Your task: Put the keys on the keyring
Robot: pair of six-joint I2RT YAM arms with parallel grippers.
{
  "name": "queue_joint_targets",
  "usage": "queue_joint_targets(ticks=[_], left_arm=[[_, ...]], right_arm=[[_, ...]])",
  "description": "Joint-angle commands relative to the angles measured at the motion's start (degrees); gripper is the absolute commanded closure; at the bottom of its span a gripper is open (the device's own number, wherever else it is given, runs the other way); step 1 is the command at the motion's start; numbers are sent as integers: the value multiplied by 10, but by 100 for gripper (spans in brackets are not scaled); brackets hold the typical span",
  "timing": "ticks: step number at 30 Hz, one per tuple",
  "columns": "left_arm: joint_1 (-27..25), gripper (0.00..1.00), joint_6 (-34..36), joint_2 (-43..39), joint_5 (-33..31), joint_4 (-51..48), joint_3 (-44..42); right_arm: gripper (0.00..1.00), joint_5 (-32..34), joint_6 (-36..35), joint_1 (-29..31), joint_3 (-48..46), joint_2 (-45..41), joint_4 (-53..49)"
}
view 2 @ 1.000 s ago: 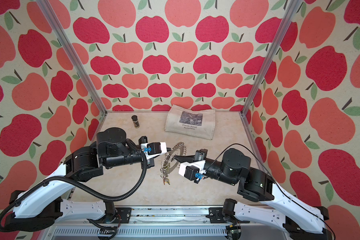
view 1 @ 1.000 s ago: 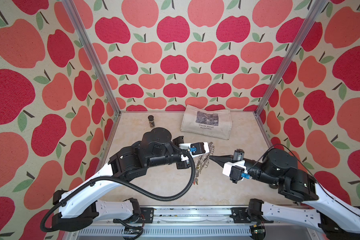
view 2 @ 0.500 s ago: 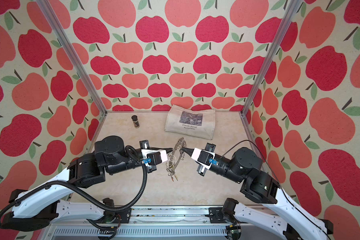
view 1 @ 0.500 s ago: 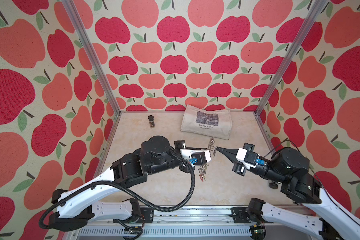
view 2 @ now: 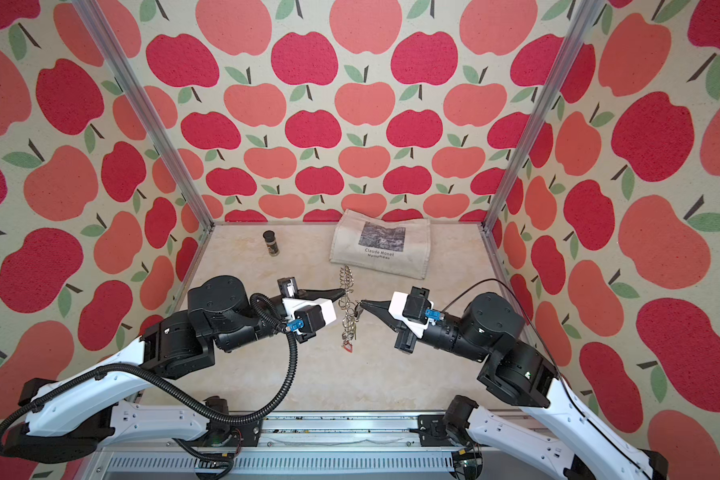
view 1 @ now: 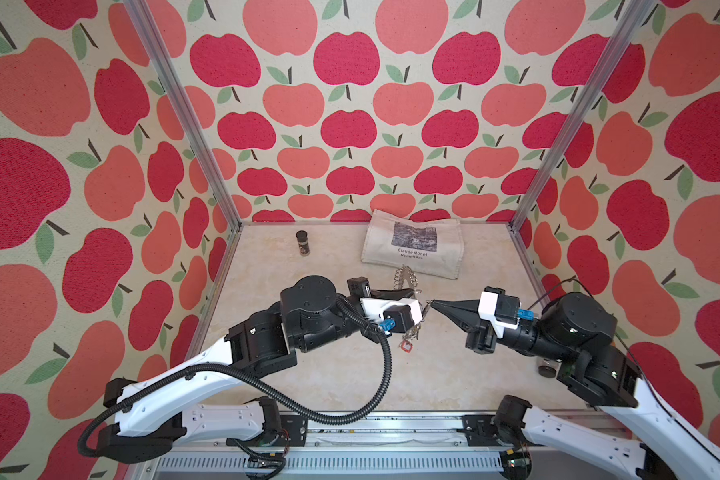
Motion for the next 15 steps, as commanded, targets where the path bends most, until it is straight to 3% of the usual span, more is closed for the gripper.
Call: queue_joint_targets(ticks=[1,15], left_arm=[[-5,100,4,-9,-3,37,5],[-9,100,-6,-9,4,17,13]], right_arm=[[100,-14,16,-5,-12,4,24],[100,3,22,-10,-29,12,88]])
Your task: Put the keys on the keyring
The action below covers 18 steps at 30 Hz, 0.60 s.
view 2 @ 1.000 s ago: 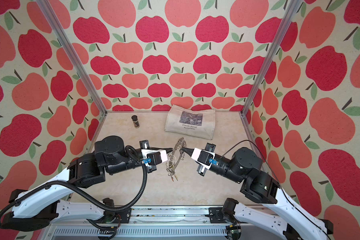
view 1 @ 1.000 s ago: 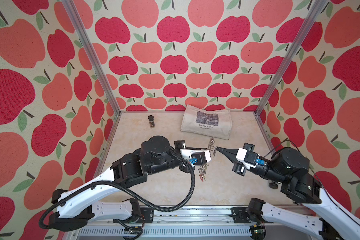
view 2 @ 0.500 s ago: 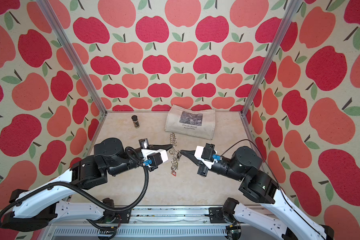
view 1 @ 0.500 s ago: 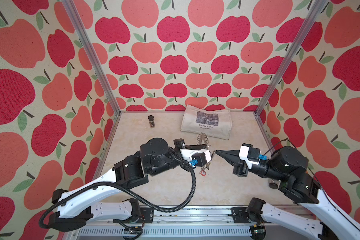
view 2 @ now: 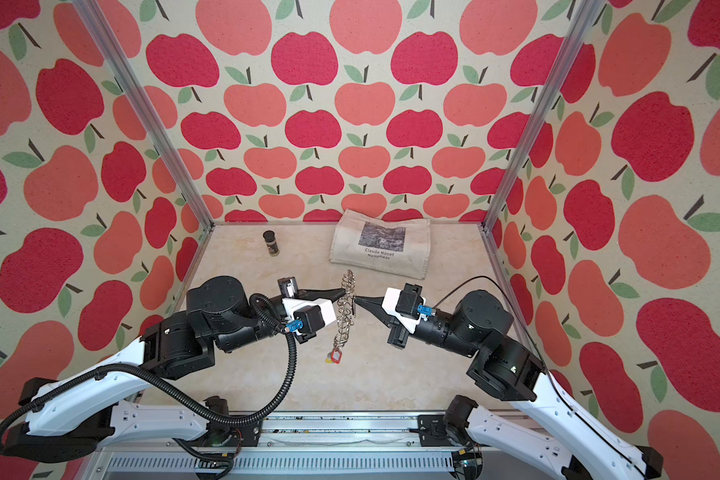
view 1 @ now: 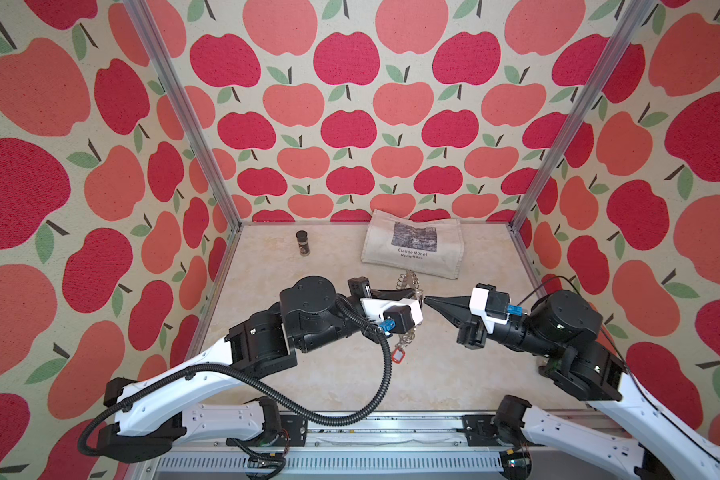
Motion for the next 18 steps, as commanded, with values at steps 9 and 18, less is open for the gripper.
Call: queue_joint_targets(ticks=[9,18], left_arm=[[-10,100,-6,-10,4,9,15],[-11,100,-12,-8,8,-5,24]], right_arm=[[100,19,22,-7,-8,6,43],[100,44,14,-7,-19,2,58]])
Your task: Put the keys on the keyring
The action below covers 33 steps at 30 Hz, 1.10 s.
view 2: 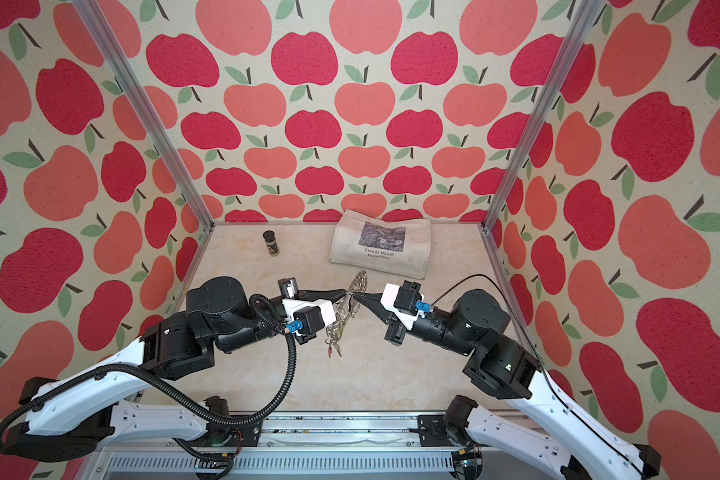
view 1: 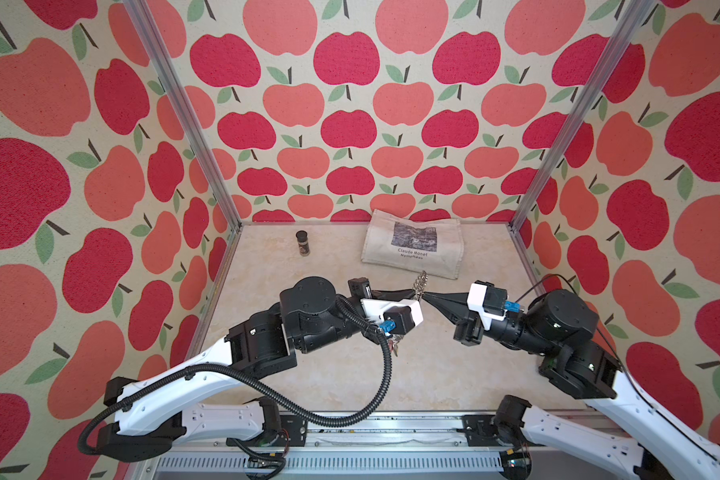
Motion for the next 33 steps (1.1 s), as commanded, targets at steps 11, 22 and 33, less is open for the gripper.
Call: queue_joint_targets(ticks=[11,22,33], left_arm=[[-9,100,-12,-7,17,-20,32],[-11,100,-14,-21,23,4,22],[-9,100,-14,-37,55,52,1]], right_arm=[[100,51,5,-4,-7,-4,44],[100,61,13,-7,-2,-1,30],[100,24,50,-22,-1,20,23]])
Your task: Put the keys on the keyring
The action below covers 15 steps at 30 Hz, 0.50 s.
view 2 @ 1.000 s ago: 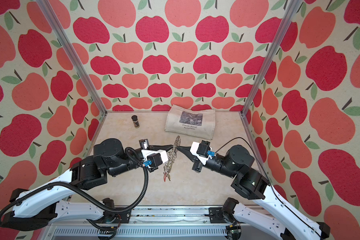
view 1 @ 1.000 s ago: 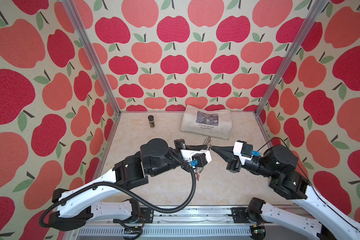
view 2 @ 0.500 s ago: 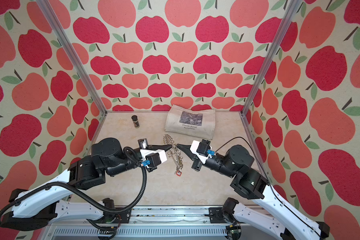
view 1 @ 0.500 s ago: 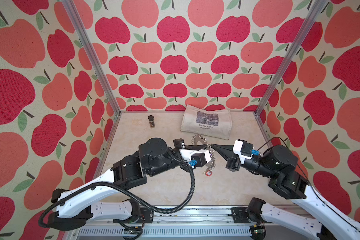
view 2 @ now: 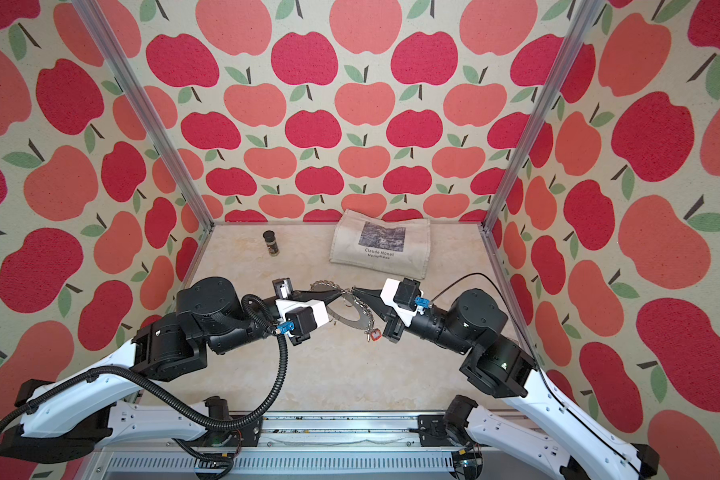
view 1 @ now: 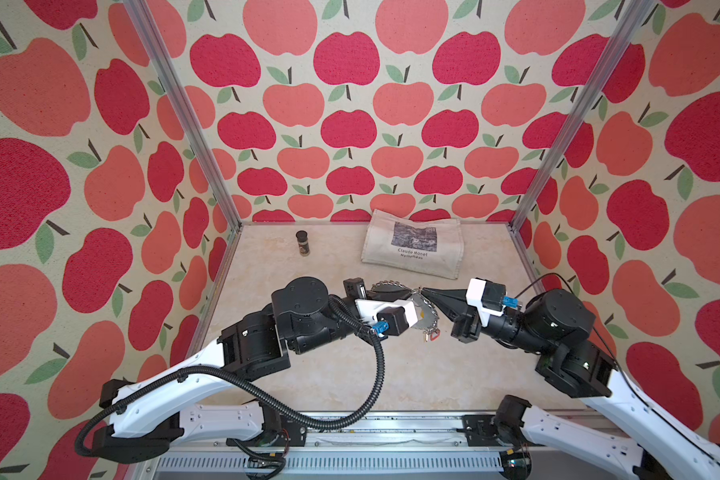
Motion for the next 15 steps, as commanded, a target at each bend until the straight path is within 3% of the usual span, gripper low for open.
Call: queue_joint_targets(ticks=[1,15], left_arm=[[-6,100,-12,-22,53,64,-2],[53,100,-63,-30,159,103,-26]], right_arm=[[100,17,29,-14,5,13,4],[100,-24,65,-19,16,23,7]])
